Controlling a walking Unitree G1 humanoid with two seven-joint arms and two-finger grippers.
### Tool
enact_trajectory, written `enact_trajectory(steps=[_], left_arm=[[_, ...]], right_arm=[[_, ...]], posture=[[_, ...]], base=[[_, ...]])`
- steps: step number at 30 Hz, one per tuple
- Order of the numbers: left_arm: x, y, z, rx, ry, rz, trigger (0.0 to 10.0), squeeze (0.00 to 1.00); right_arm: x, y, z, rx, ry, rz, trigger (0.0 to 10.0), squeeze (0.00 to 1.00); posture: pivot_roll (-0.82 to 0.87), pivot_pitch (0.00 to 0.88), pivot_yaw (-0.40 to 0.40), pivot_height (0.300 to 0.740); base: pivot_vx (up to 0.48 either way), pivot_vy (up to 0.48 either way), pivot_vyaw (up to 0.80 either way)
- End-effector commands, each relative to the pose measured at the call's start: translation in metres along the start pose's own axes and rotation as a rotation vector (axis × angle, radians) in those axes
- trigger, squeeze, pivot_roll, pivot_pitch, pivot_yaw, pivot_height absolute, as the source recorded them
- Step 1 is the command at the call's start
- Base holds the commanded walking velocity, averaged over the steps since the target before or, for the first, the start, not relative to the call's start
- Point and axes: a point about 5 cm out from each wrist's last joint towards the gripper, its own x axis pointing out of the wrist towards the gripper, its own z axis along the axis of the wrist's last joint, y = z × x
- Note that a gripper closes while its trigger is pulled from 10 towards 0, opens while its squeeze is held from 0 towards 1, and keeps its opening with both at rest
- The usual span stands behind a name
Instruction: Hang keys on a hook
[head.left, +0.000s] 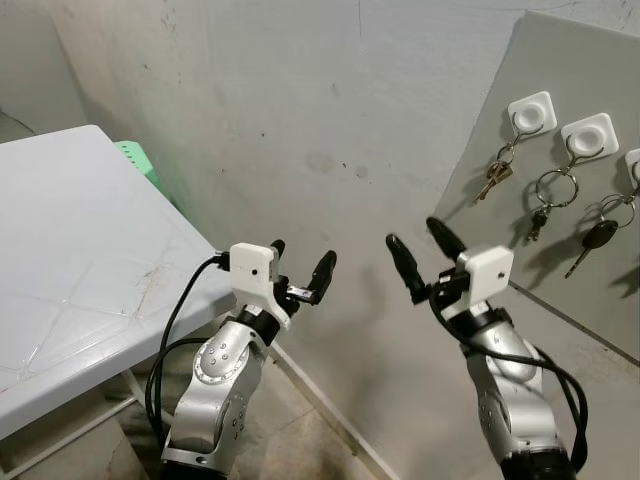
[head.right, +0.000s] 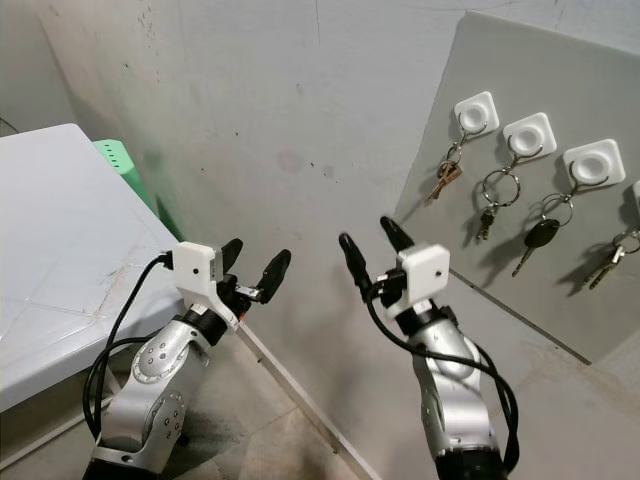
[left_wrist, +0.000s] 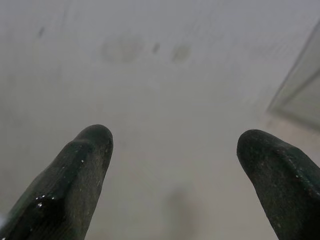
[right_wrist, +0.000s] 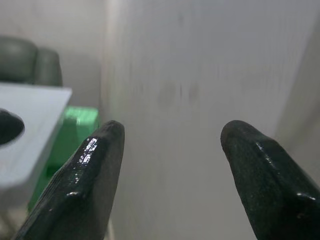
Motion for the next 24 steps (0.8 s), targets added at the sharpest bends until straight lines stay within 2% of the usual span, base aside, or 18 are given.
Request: enact_trajectory(steps=[1,3,4,5,6,7,11,14,15,16,17,19,20,21,23,24], left_arm=[[-0.004,0.005,-0.013,0.021,0.033,0.028,10.0,0.0],[-0.006,0.008,-0.02,0.022,0.047,0.043,10.0,0.0],[-0.014,0.016,-0.043,0.026,0.115,0.089,10.0,0.0],[-0.019,0.021,-0.056,0.029,0.158,0.107,10.0,0.0],[-0.019,0.021,-0.056,0.029,0.158,0.107,10.0,0.0],[-0.027,0.028,-0.076,0.05,0.226,0.148,10.0,0.0],[-0.035,0.036,-0.091,0.061,0.271,0.182,10.0,0.0],[-0.051,0.048,-0.116,0.067,0.391,0.25,10.0,0.0],[-0.061,0.052,-0.129,0.113,0.462,0.261,10.0,0.0],[-0.07,0.053,-0.139,0.098,0.524,0.272,10.0,0.0],[-0.07,0.053,-0.139,0.098,0.524,0.272,10.0,0.0],[-0.079,0.056,-0.148,0.078,0.595,0.294,10.0,0.0],[-0.084,0.056,-0.152,0.064,0.62,0.299,10.0,0.0],[-0.09,0.057,-0.157,0.048,0.651,0.311,10.0,0.0],[-0.099,0.059,-0.164,0.027,0.708,0.341,10.0,0.0],[-0.102,0.059,-0.166,0.022,0.719,0.347,10.0,0.0]], right_arm=[[-0.006,-0.001,-0.01,0.003,0.047,-0.017,10.0,0.0],[-0.01,-0.002,-0.016,0.01,0.071,-0.032,10.0,0.0],[-0.024,-0.006,-0.036,0.031,0.153,-0.087,10.0,0.0],[-0.032,-0.009,-0.047,0.025,0.204,-0.115,10.0,0.0],[-0.032,-0.009,-0.047,0.025,0.204,-0.115,10.0,0.0],[-0.046,-0.013,-0.063,0.017,0.285,-0.15,10.0,0.0],[-0.058,-0.016,-0.076,0.019,0.361,-0.189,10.0,0.0],[-0.078,-0.018,-0.095,0.024,0.487,-0.229,10.0,0.0],[-0.092,-0.018,-0.107,0.018,0.58,-0.259,10.0,0.0],[-0.102,-0.016,-0.116,0.041,0.644,-0.275,10.0,0.0],[-0.102,-0.016,-0.116,0.041,0.644,-0.275,10.0,0.0],[-0.111,-0.012,-0.123,0.018,0.711,-0.267,10.0,0.0],[-0.115,-0.01,-0.126,0.031,0.732,-0.268,10.0,0.71],[-0.121,-0.008,-0.13,0.047,0.766,-0.283,10.0,1.0],[-0.132,-0.003,-0.137,0.091,0.823,-0.3,10.0,1.0],[-0.136,-0.002,-0.139,0.084,0.855,-0.306,10.0,1.0]], posture=[[0.02,0.027,-0.082,0.74],[0.01,0.023,-0.079,0.74],[0.01,0.016,-0.075,0.74],[0.01,0.016,-0.075,0.74],[0.01,0.016,-0.075,0.74],[0.01,0.007,-0.071,0.74],[0.01,0.007,-0.071,0.74],[0.01,0.0,-0.061,0.74],[0.01,0.0,-0.054,0.74],[0.01,0.0,-0.051,0.74],[0.01,0.0,-0.051,0.74],[0.01,0.0,-0.045,0.74],[0.01,0.0,-0.042,0.74],[0.0,0.0,-0.035,0.74],[0.0,0.0,-0.031,0.74],[0.0,0.0,-0.031,0.74]], base=[[0.0,0.0,0.0],[0.0,0.0,0.0],[0.0,0.0,0.0],[0.0,0.0,0.0],[0.0,0.0,0.0],[0.0,0.0,0.0],[0.0,0.0,0.0],[0.0,0.0,0.0],[0.0,0.0,0.0],[0.0,0.0,0.0],[0.0,0.0,0.0],[0.0,0.0,0.0],[0.0,0.0,0.0],[0.0,0.0,0.0],[0.0,0.0,0.0],[0.0,0.0,0.0]])
